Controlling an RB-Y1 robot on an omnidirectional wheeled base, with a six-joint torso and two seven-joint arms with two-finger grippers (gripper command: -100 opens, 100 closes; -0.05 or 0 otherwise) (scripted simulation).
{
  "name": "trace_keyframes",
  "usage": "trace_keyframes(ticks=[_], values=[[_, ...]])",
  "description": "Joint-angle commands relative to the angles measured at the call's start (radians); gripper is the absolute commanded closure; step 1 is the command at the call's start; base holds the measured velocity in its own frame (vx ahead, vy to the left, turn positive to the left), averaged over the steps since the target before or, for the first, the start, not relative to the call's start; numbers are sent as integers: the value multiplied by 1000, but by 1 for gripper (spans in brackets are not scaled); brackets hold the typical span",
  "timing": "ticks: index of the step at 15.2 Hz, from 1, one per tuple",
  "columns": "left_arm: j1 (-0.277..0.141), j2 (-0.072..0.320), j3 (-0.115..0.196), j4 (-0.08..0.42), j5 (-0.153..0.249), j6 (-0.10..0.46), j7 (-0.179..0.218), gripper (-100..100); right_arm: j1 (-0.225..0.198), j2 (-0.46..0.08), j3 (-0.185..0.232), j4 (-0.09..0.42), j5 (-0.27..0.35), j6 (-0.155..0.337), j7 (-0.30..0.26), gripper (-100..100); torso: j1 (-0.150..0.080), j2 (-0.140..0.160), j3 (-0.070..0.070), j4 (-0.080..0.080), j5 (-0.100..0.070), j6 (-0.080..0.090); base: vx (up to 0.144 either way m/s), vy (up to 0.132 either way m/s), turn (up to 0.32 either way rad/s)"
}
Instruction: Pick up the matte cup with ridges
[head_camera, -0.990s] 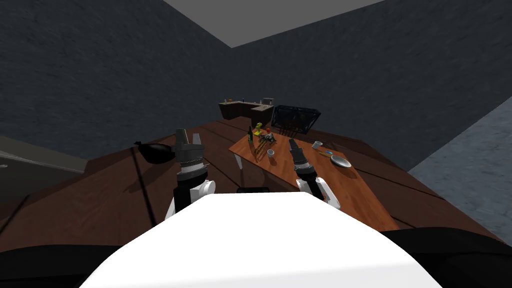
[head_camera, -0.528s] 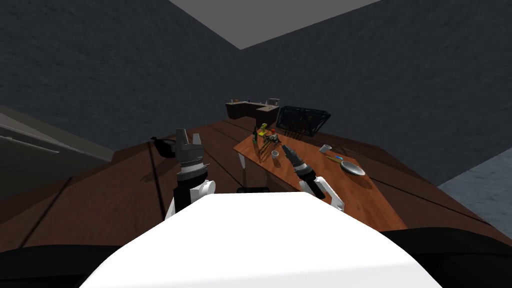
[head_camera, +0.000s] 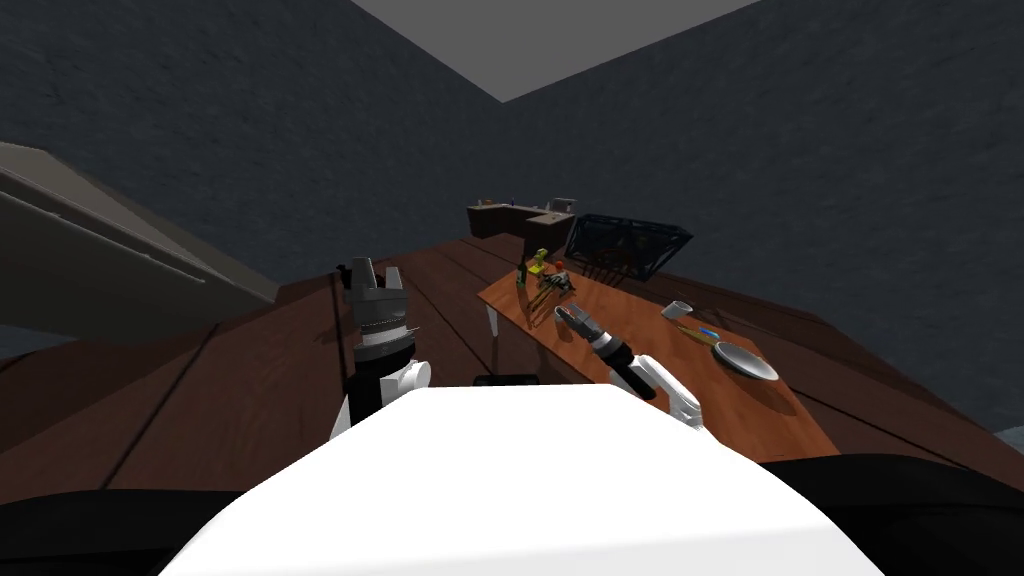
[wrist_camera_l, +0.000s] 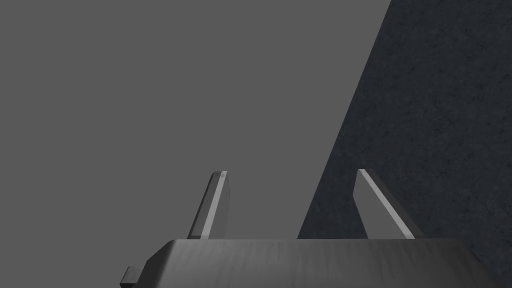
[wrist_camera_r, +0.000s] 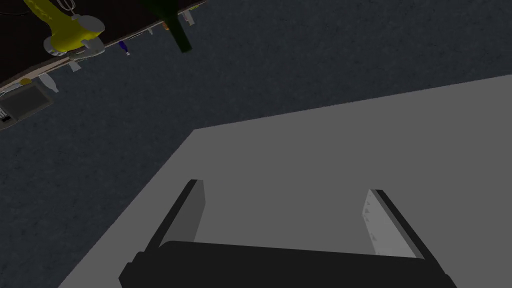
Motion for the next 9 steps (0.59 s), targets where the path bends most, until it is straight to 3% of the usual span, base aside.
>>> trace_keyframes(ticks=[1,4,6,9], values=[[0,0,0,0,0,0,0,0,-7,-39,14,28,39,9,7,-100,0,0,0,0,0,0,22,27,182],[0,0,0,0,0,0,0,0,-6,-102,33,100,111,11,23,-100,0,0,0,0,0,0,26,25,213],[0,0,0,0,0,0,0,0,-6,-120,33,100,118,11,23,-100,0,0,0,0,0,0,25,19,116],[0,0,0,0,0,0,0,0,-4,-184,54,173,197,12,39,-100,0,0,0,0,0,0,25,20,184]])
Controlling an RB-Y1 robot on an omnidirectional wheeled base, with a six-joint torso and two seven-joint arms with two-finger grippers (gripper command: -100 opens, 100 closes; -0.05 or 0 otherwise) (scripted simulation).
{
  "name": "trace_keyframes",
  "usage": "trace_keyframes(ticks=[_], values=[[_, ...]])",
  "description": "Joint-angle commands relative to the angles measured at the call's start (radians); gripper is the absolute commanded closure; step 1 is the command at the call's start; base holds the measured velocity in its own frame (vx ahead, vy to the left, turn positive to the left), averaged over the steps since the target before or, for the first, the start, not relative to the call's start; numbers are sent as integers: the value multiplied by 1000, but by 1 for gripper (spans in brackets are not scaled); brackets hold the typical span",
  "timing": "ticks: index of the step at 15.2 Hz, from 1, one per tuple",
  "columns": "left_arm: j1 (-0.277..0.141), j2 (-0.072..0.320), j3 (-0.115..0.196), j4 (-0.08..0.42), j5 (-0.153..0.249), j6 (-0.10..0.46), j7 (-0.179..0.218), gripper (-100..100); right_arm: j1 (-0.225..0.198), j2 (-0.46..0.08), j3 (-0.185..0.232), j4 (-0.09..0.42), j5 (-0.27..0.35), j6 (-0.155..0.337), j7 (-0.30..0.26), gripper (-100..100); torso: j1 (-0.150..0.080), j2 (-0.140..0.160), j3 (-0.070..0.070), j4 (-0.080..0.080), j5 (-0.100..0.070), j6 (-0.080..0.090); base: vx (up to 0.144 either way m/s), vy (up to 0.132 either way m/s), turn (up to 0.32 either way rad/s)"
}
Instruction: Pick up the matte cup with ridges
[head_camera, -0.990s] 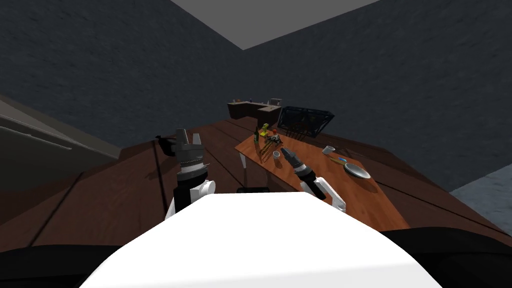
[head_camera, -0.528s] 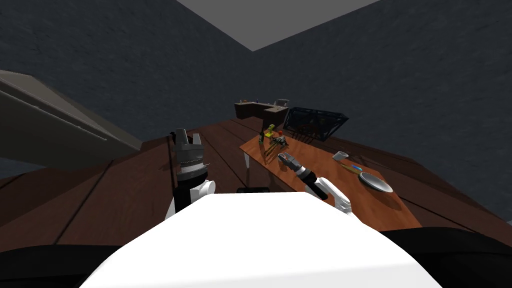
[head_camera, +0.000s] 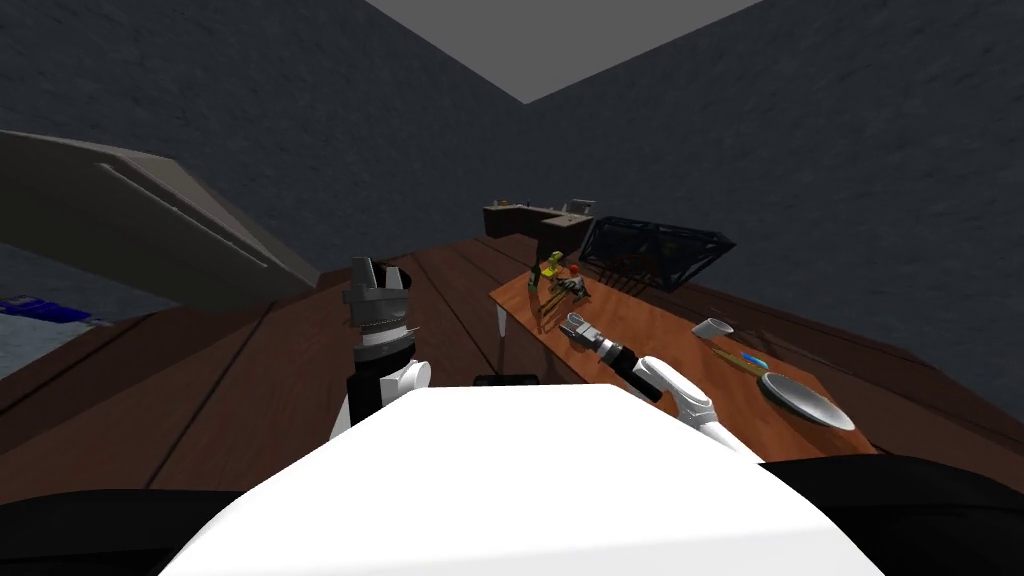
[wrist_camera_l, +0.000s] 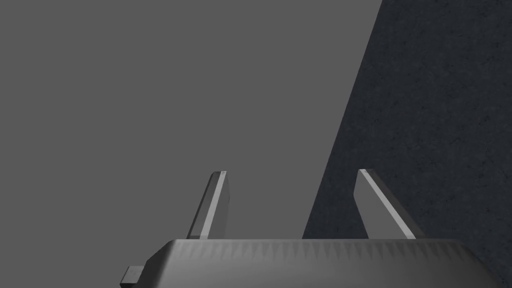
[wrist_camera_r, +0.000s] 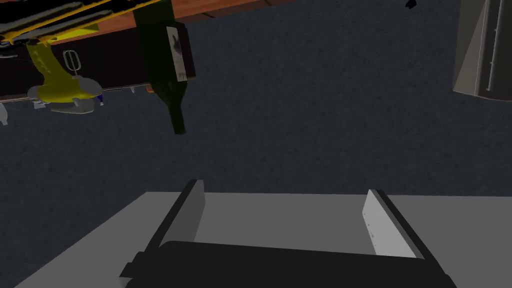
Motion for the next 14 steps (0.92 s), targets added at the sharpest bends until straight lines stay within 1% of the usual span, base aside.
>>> trace_keyframes(ticks=[1,2,3,4,5,6,7,8,9,10,11,12,13,14], values=[[0,0,0,0,0,0,0,0,3,-44,6,22,32,4,1,-100,0,0,0,0,0,0,37,20,193],[0,0,0,0,0,0,0,0,4,-67,17,59,65,4,9,-100,0,0,0,0,0,0,40,21,201],[0,0,0,0,0,0,0,0,4,-82,17,59,72,4,9,-100,0,-1,0,0,0,0,37,17,192],[0,0,0,0,0,0,0,0,6,-108,29,95,105,5,17,-100,0,-1,0,0,0,0,38,23,232],[0,0,0,0,0,0,0,0,6,-119,29,95,112,5,17,-100,0,-1,0,0,0,0,38,19,180],[0,0,0,0,0,0,0,0,6,-119,29,95,112,5,17,-100,0,-1,0,0,0,0,27,7,51],[0,0,0,0,0,0,0,0,7,-154,40,122,151,5,24,-100,0,0,0,0,0,1,30,10,147],[0,0,0,0,0,0,0,0,7,-154,40,131,151,5,24,-100,0,0,0,0,0,0,31,9,169],[0,0,0,0,0,0,0,0,9,-189,52,158,191,6,32,-100,0,0,0,0,0,0,35,16,251],[0,0,0,0,0,0,0,0,9,-189,52,167,191,6,32,-100,0,-1,0,0,0,0,38,15,219],[0,0,0,0,0,0,0,0,11,-222,64,191,229,6,39,-100,0,-1,0,0,0,0,47,18,189],[0,0,0,0,0,0,0,0,11,-222,64,202,229,6,39,-100,0,-1,-1,0,0,0,45,14,164],[0,0,0,0,0,0,0,0,13,-254,76,230,266,6,46,-100,0,-1,-1,0,0,0,45,12,201],[0,0,0,0,0,0,0,0,13,-254,76,236,266,6,46,-100,0,-1,-1,0,0,0,41,9,156]])
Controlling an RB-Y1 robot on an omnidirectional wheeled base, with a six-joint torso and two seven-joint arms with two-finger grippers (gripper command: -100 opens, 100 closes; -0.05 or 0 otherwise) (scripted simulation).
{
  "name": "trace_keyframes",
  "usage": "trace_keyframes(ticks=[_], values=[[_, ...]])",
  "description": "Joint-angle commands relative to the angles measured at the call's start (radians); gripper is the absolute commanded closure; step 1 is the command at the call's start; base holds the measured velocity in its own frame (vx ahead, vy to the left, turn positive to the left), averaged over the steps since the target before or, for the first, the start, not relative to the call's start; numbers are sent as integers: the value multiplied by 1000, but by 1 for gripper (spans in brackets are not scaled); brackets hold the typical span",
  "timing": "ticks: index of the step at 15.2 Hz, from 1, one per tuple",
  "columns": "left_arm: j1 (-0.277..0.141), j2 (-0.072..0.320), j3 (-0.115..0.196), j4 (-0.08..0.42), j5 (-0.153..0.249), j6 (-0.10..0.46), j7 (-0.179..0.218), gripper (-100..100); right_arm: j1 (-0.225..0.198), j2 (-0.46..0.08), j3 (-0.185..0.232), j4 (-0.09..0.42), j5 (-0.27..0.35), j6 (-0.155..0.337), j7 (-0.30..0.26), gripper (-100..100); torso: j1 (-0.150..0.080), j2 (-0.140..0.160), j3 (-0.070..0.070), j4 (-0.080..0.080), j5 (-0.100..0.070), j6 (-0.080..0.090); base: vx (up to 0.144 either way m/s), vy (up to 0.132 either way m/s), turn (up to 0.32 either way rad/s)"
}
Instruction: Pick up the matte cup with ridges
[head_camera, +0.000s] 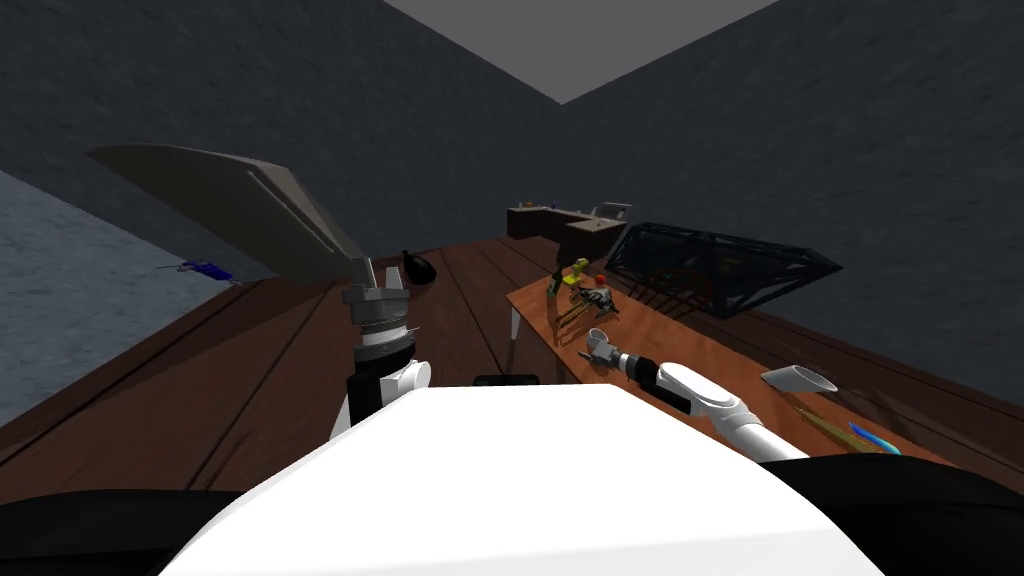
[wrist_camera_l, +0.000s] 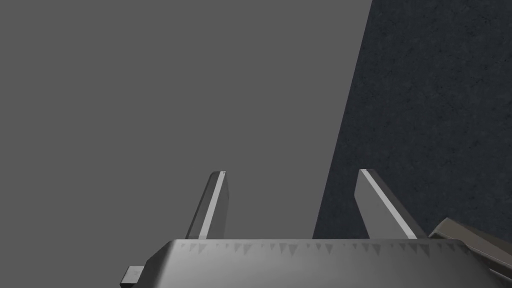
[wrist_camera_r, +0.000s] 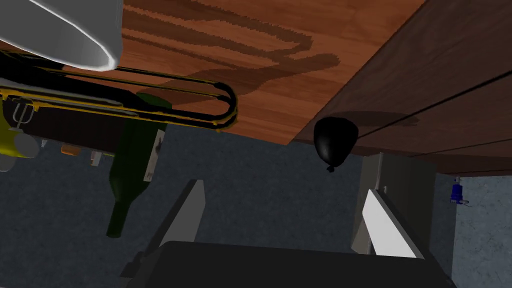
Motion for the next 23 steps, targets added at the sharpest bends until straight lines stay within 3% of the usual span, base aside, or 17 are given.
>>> trace_keyframes(ticks=[1,2,3,5,16,21,22,23], values=[[0,0,0,0,0,0,0,0,1,-50,18,43,50,3,-1,-100,0,0,0,0,0,0,42,11,213],[0,0,0,0,0,0,0,0,1,-52,18,43,52,3,-1,-100,0,0,0,0,0,0,42,3,172],[0,0,0,0,0,0,0,0,4,-81,31,75,87,3,6,-100,0,0,0,0,0,0,46,2,202],[0,0,0,0,0,0,0,0,4,-81,31,75,87,3,6,-100,0,0,0,0,0,0,34,-1,96],[0,0,0,0,0,0,0,0,28,-218,119,254,286,-3,40,-100,0,-1,0,0,0,0,45,2,167],[0,0,0,0,0,0,0,0,43,-250,163,311,353,-10,51,-100,1,-1,-1,0,0,0,61,7,143],[0,0,0,0,0,0,0,0,36,-242,156,290,340,-3,40,-100,1,-2,-1,0,0,0,41,3,51],[0,0,0,0,0,0,0,0,28,-215,170,318,345,12,46,-100,1,-1,0,0,0,0,5,-10,119]])
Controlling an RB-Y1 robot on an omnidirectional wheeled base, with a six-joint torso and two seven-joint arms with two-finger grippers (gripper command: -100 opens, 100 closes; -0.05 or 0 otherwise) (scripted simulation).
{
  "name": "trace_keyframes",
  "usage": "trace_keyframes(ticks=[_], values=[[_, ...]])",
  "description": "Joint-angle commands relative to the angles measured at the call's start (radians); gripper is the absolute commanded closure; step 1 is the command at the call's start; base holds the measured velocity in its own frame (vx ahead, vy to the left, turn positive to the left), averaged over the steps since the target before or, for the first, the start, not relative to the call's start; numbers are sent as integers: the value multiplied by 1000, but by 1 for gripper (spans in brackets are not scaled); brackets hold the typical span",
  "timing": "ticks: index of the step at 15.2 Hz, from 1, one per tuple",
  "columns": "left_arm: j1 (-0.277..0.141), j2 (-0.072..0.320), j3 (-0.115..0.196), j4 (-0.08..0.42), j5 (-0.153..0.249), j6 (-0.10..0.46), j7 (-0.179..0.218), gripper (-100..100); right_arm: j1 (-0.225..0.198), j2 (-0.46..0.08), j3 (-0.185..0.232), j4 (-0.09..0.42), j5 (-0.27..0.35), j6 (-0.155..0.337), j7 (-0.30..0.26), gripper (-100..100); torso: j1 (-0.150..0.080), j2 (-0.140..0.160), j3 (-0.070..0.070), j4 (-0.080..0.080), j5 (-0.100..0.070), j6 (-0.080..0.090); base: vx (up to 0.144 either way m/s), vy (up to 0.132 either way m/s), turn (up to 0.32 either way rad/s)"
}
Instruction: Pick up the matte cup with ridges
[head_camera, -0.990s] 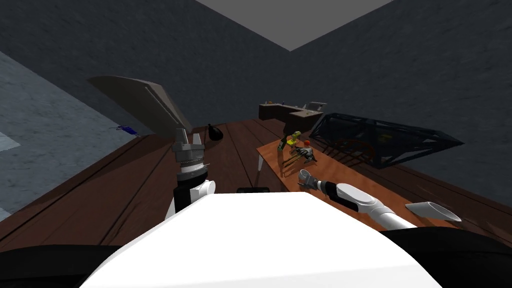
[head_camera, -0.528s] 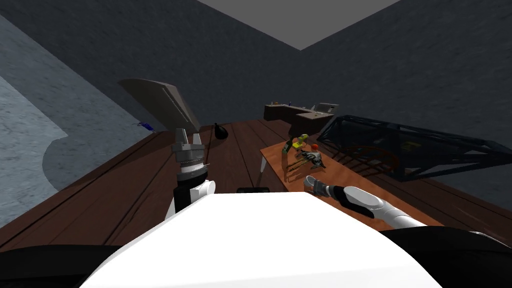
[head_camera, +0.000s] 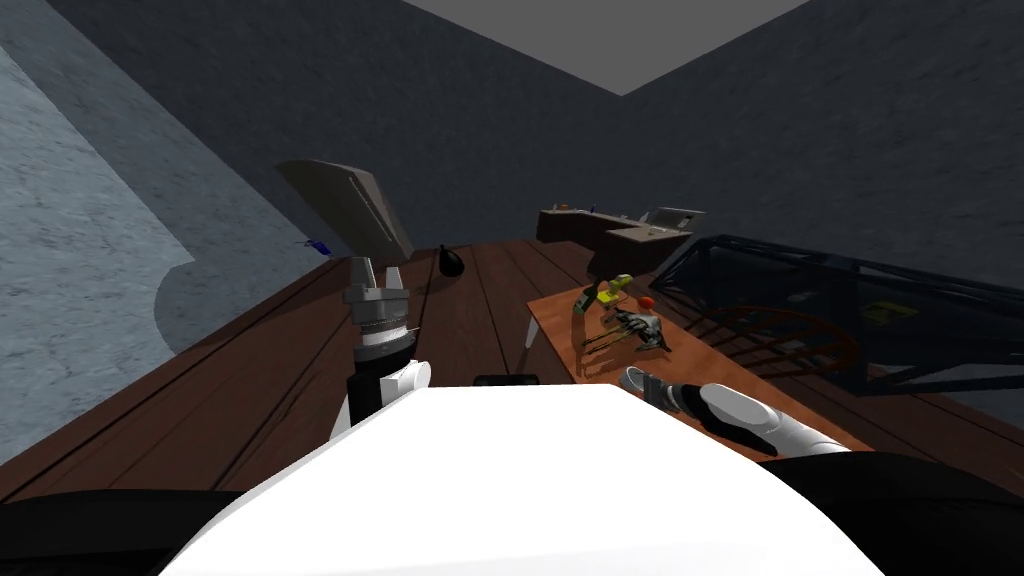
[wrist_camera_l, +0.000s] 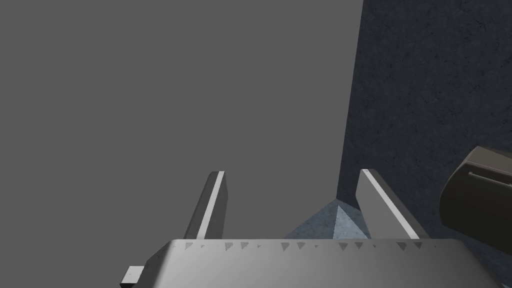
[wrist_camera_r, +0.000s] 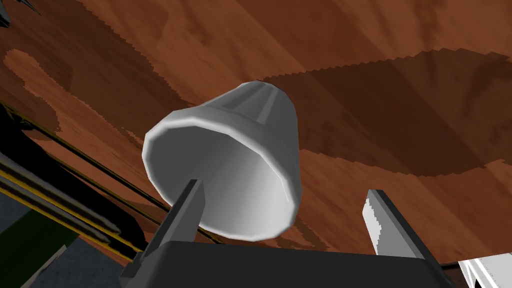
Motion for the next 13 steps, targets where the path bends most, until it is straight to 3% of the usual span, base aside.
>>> trace_keyframes(ticks=[1,3,4,5,9,12,13], values=[[0,0,0,0,0,0,0,0,-10,32,13,29,1,18,10,-100,0,0,0,0,0,0,-18,-28,174],[0,0,0,0,0,0,0,0,-17,61,23,53,1,32,18,-100,-2,3,2,1,0,0,-32,-39,191],[0,0,0,0,0,0,0,0,-8,42,15,35,-1,23,13,-100,-2,4,2,1,-1,0,-21,-26,72],[0,0,0,0,0,0,0,0,-8,44,16,37,-1,26,14,100,-2,4,2,1,-1,0,-7,-10,1],[0,0,0,0,0,0,0,0,-6,44,17,39,0,24,13,100,-1,3,3,2,-1,-1,-2,0,-4],[0,0,0,0,0,0,0,0,1,-11,-3,-7,0,-5,-2,100,1,3,2,2,0,1,24,32,-228],[0,0,0,0,0,0,0,0,1,6,4,2,1,11,-2,100,2,2,2,2,1,0,19,31,-82]])
